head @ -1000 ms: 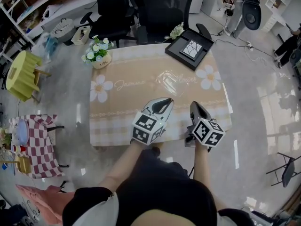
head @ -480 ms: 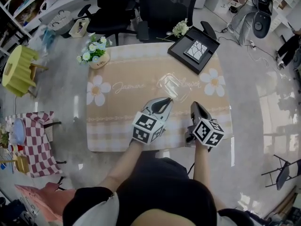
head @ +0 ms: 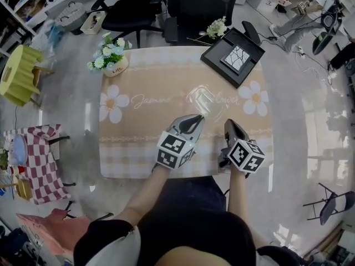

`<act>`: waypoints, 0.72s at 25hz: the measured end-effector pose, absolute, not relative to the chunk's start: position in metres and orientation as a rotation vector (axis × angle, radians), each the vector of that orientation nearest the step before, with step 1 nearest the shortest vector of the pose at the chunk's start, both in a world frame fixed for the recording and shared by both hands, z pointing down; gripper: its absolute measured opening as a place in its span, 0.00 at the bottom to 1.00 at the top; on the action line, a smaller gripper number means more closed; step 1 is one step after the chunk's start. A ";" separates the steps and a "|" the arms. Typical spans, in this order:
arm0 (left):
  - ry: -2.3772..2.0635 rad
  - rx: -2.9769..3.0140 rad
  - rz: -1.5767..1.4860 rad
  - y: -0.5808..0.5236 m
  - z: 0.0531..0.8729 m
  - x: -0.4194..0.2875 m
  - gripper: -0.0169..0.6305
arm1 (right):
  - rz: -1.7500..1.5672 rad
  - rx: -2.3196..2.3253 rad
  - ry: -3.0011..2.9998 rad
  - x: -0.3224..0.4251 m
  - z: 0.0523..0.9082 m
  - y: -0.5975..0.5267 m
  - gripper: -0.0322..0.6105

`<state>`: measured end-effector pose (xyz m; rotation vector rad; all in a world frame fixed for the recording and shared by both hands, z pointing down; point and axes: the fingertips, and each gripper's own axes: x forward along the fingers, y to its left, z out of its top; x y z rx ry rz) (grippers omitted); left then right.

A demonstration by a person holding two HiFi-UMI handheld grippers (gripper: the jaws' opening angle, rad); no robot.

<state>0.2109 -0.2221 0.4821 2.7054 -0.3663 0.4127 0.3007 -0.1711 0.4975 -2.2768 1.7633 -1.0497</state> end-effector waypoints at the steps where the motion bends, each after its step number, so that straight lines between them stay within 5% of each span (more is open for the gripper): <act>1: -0.366 2.704 0.414 -0.222 0.483 0.212 0.08 | -1.052 -2.277 1.765 0.302 0.498 -0.171 0.06; 18: -0.576 2.638 0.423 -0.237 0.486 0.226 0.08 | -1.071 -2.197 1.976 0.335 0.491 -0.201 0.06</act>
